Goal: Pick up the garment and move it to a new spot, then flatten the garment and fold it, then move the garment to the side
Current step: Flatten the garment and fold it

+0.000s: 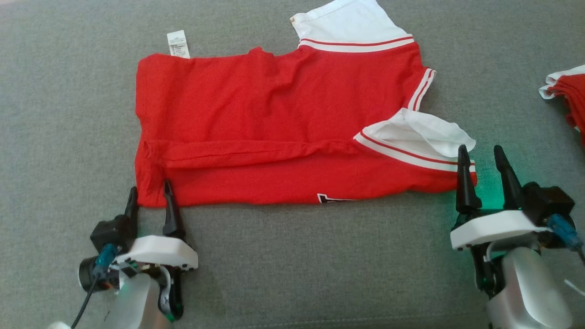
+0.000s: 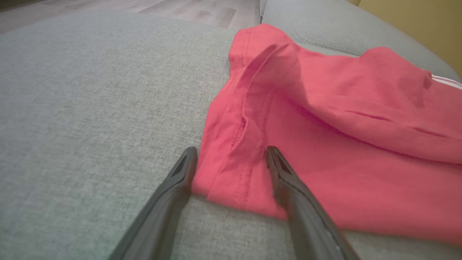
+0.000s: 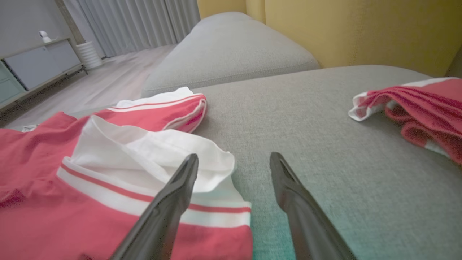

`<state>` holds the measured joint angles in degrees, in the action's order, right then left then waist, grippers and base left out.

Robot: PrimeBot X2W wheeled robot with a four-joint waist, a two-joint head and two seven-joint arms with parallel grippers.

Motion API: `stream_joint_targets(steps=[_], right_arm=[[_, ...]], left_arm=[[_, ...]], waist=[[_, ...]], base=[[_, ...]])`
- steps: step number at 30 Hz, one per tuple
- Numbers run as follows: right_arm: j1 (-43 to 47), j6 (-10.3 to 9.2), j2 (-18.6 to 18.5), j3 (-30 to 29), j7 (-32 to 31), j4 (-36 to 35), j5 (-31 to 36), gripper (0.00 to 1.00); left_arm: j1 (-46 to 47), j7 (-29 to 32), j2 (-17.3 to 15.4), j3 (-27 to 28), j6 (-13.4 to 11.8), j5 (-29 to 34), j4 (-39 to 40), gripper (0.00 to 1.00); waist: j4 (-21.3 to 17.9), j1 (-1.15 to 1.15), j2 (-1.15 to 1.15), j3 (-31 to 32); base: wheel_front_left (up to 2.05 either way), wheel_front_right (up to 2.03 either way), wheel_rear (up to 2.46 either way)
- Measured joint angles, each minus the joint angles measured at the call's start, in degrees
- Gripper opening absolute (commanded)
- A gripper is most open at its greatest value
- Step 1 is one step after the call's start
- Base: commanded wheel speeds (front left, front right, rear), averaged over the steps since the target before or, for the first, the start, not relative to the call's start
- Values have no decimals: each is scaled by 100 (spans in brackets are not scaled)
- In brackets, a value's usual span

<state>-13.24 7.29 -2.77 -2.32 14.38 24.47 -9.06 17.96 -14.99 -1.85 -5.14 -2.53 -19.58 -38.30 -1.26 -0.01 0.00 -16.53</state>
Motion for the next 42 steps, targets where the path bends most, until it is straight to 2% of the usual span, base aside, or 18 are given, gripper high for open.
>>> stream_joint_targets(steps=[6, 7, 8, 9, 10, 11, 12, 13, 14, 15, 16, 23, 28, 34, 38, 42], right_arm=[[-4, 0, 3, 71, 0, 401, 188, 100], [-5, 0, 3, 76, 0, 486, 210, 100], [-5, 0, 5, 89, 0, 581, 212, 100], [-5, 0, 5, 89, 0, 581, 212, 100], [-5, 0, 3, 107, 0, 678, 255, 100], [-8, 0, 3, 145, 0, 777, 297, 100], [-24, 0, 3, 198, 29, 865, 311, 100], [-53, 0, 2, 221, 74, 964, 334, 100], [-83, 0, 1, 222, 86, 1040, 344, 83], [-135, 0, -8, 240, 119, 1128, 348, 19], [-188, 0, -12, 277, 122, 1188, 349, 0], [-357, 0, -30, 576, 110, 1344, -35, 0], [-372, 0, -37, 658, 47, 1216, -668, 0], [-720, 0, -336, 871, -73, 1246, -1277, 0], [-942, 0, -475, 960, -278, 1267, -1552, 0], [-746, 0, -511, 999, -506, 1339, -1803, 0]], left_arm=[[123, -80, -1, -29, 56, 56, -268, 100], [164, -89, -2, -36, 60, 54, -337, 94], [207, -111, -3, -43, 89, 32, -403, 74], [207, -111, -3, -43, 89, 32, -403, 49], [233, -116, -10, -46, 111, 1, -431, 41], [255, -116, -18, -59, 113, -9, -452, 13], [281, -115, -22, -75, 144, -11, -493, 0], [293, -116, -23, -97, 171, -10, -522, 0], [299, -116, -26, -120, 204, -10, -528, 0], [300, -116, -30, -133, 220, -18, -541, 0], [303, -118, -35, -154, 255, -47, -557, 0], [299, -64, -56, -234, 365, -178, -508, 0], [48, 29, -22, -156, 469, -153, -66, 0], [97, 29, -5, 126, 565, 80, 347, 0], [89, 29, -3, 261, 615, 205, 243, 0], [-152, 29, 2, 311, 614, 214, -82, 0]], waist=[[-32, 0, 0, -23], [-31, 0, 0, -25], [-31, -1, 0, -30], [-31, -1, 0, -30], [-29, 0, 0, -34], [-25, 0, 0, -38], [-23, 0, 0, -41], [-22, -1, 0, -43], [-20, 0, 0, -47], [-15, 0, 0, -47], [-8, 0, 0, -45], [42, 1, 0, 63], [77, 1, 0, 302], [101, 1, 0, 705], [108, 1, 0, 1062], [111, 0, 0, 1450]], base=[[0, 0, 0], [0, 0, 0], [0, 0, 0], [0, 0, 0], [0, 0, 0], [0, 0, 0], [0, 0, 0], [0, 0, 0], [0, 0, 0], [0, 0, 0], [0, 0, 0], [0, 0, 0], [0, 0, 0], [0, 0, 0], [0, 0, 0], [0, 0, 0]])
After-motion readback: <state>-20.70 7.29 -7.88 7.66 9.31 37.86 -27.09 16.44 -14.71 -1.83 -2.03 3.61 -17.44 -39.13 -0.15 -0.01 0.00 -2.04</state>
